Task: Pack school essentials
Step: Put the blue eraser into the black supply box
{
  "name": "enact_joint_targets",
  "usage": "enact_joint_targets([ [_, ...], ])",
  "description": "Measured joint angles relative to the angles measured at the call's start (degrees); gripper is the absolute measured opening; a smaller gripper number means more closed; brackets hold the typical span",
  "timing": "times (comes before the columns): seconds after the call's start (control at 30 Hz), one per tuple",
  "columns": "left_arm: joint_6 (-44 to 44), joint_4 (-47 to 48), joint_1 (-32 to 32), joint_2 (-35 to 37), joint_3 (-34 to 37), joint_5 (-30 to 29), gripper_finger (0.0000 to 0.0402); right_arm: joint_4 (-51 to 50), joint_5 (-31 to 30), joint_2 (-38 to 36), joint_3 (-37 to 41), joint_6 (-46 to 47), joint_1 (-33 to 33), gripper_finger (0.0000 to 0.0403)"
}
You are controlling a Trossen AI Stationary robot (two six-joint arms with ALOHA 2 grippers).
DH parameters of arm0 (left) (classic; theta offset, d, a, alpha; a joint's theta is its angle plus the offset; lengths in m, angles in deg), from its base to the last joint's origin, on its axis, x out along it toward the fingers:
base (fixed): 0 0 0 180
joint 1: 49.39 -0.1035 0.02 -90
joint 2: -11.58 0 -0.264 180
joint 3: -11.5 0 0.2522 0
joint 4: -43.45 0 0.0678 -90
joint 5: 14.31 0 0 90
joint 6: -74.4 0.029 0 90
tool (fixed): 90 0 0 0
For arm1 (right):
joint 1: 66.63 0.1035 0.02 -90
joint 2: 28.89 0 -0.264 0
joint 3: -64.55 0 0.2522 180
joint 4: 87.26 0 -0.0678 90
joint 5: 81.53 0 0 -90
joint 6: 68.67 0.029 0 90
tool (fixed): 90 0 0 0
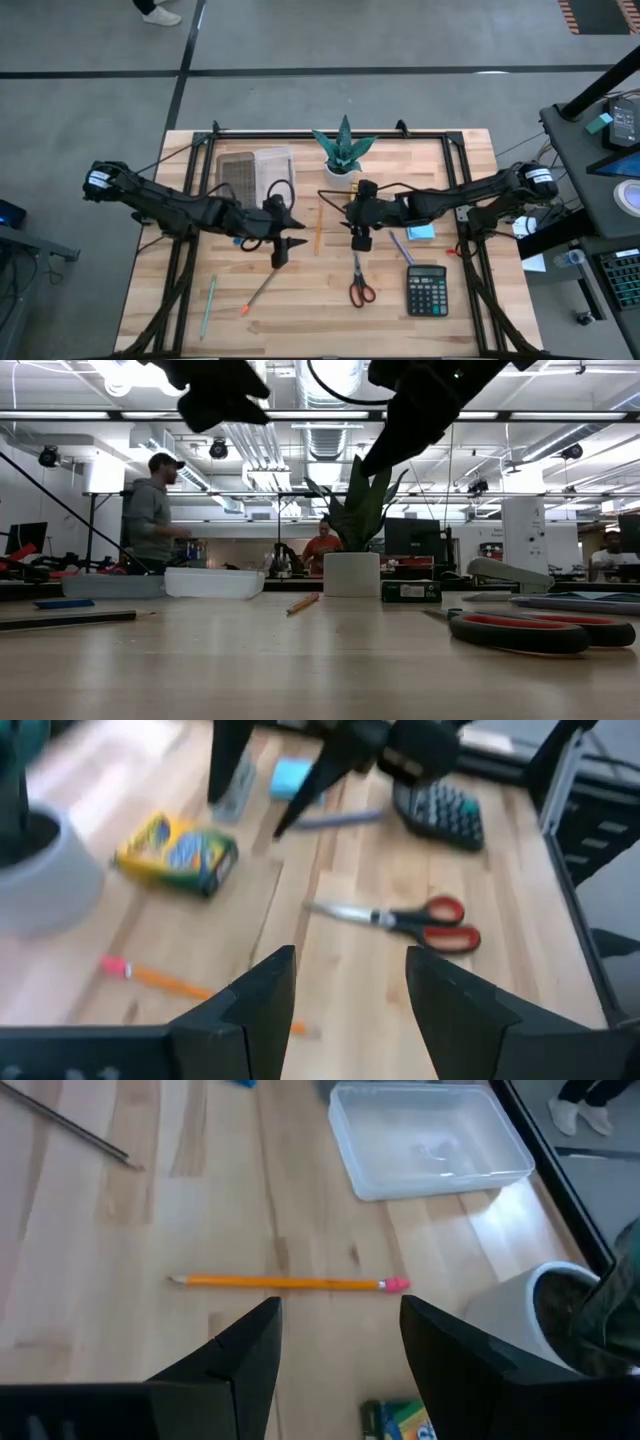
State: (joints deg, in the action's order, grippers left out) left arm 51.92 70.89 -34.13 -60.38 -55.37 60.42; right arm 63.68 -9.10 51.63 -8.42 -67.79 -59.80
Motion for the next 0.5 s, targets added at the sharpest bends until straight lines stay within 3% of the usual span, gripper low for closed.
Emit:
enact_joint_targets([
  [0.13,-5.1,3.8,1.4,0.0,0.1,0.7,0.0173,0.5,0.0,0.8,-0.7,-2.7,0.2,0.0194],
  [0.33,-15.9,12.5,3.2,0.0,0.1,9.0,0.0173,8.9,0.0,-1.1,1.7,-6.5,0.4,0.0194],
  [0.5,-25.4,22.1,3.7,0.0,0.1,10.3,0.0173,8.8,0.0,-1.4,0.9,-6.8,0.4,0.0194],
])
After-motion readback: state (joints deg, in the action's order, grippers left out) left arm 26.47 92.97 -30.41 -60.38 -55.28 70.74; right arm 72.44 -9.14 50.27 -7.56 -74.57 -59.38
